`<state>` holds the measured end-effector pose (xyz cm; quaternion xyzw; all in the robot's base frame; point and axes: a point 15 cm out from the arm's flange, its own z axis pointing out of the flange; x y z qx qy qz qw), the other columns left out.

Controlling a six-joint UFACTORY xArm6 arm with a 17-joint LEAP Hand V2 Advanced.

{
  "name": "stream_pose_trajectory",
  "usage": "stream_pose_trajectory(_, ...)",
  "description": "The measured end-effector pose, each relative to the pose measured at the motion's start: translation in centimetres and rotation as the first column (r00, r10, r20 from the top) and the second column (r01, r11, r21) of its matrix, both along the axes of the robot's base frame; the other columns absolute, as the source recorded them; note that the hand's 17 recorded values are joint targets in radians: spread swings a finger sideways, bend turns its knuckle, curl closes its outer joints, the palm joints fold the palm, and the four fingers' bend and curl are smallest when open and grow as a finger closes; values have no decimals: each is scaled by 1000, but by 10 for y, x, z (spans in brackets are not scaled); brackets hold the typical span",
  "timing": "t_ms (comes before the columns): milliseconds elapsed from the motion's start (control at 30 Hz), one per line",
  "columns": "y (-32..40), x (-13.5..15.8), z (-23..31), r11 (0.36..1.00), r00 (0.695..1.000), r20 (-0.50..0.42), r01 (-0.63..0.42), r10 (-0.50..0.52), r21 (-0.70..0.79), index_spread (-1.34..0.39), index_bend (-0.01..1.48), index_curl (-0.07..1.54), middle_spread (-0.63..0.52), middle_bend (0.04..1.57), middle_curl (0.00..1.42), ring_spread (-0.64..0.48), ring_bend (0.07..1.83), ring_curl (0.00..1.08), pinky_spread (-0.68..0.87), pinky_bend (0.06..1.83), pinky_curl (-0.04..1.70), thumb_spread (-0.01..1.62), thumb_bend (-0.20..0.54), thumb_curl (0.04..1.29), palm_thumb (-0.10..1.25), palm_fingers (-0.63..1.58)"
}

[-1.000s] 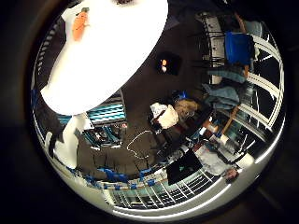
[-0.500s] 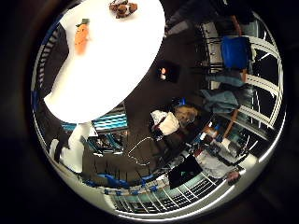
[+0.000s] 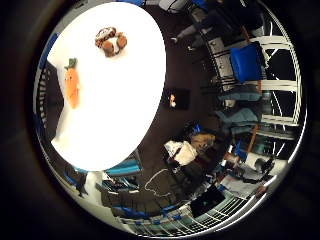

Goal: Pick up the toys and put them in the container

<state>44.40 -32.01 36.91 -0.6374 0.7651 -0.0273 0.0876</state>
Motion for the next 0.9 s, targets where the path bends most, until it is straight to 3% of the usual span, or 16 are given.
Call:
stream_pose_trajectory(133, -8, 32, -17, 999, 998, 59, 36, -36, -4, -365, 152, 276, -8, 229, 350, 191, 395, 201, 423, 461, 260, 1169, -13, 254, 401, 238)
stream_pose_trajectory(433, -24, 87, -81, 991, 986, 101, 133, -132, -4, -310, 150, 257, 46, 241, 351, 200, 429, 216, 439, 503, 270, 1162, -17, 268, 458, 192)
stream_pose_trajectory(900, -9, 126, -179, 977, 976, 54, 207, -210, 46, -260, 145, 249, 111, 274, 347, 225, 465, 226, 467, 565, 277, 1140, -21, 283, 485, 172)
